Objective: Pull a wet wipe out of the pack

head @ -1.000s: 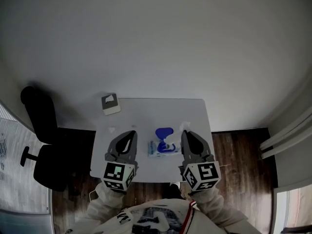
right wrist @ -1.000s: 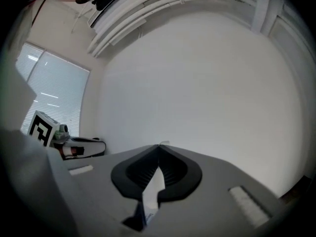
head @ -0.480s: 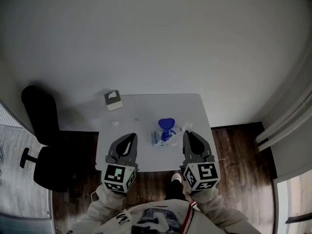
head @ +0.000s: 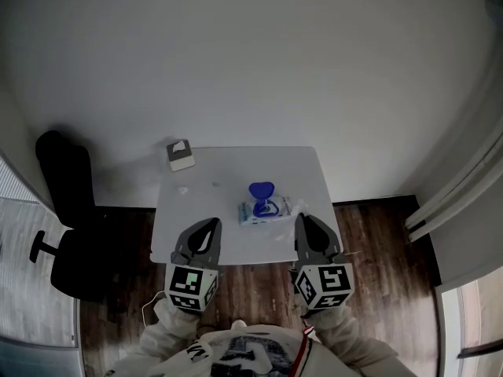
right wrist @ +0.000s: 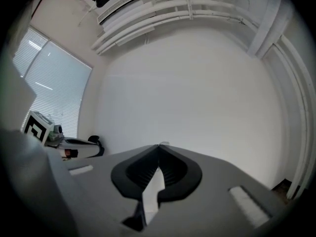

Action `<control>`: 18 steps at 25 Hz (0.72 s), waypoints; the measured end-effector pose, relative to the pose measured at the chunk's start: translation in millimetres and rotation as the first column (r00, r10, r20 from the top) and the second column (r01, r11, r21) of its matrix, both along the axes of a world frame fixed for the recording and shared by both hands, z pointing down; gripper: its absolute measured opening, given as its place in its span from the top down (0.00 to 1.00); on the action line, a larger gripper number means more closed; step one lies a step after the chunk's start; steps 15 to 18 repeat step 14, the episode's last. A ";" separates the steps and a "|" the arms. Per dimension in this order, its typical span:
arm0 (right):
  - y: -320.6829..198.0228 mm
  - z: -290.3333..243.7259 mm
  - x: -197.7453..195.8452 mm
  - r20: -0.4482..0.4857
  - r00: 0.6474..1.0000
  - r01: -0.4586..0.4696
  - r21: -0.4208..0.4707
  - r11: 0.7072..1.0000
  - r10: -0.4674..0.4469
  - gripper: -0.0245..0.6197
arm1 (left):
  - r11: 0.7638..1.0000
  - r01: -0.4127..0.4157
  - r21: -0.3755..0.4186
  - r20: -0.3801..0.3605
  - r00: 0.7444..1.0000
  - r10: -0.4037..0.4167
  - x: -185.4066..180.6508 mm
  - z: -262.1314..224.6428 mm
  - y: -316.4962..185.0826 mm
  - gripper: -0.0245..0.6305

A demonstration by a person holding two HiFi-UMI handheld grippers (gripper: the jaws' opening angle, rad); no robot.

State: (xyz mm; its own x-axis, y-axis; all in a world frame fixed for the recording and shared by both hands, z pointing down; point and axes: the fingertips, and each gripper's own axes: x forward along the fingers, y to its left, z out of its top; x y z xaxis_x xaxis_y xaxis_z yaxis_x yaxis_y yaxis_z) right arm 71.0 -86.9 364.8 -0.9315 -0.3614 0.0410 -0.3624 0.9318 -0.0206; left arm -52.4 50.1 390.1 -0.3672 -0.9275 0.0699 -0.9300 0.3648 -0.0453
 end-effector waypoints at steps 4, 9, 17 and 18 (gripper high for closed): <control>-0.9 -2.5 8.0 -0.002 1.000 0.027 -0.004 1.000 -0.027 0.95 | 1.000 0.015 -0.005 -0.002 1.000 -0.015 12.9 -4.1 -3.7 0.96; -2.5 -4.3 22.4 0.003 0.999 0.046 -0.011 0.999 -0.046 0.95 | 1.000 0.028 -0.003 0.001 1.000 -0.028 29.8 -7.5 -8.1 0.96; -4.7 -4.1 33.4 0.000 0.998 0.055 -0.012 0.998 -0.055 0.95 | 1.000 0.030 -0.005 -0.001 1.000 -0.030 41.9 -8.4 -11.9 0.96; -4.7 -4.1 33.4 0.000 0.998 0.055 -0.012 0.998 -0.055 0.95 | 1.000 0.030 -0.005 -0.001 1.000 -0.030 41.9 -8.4 -11.9 0.96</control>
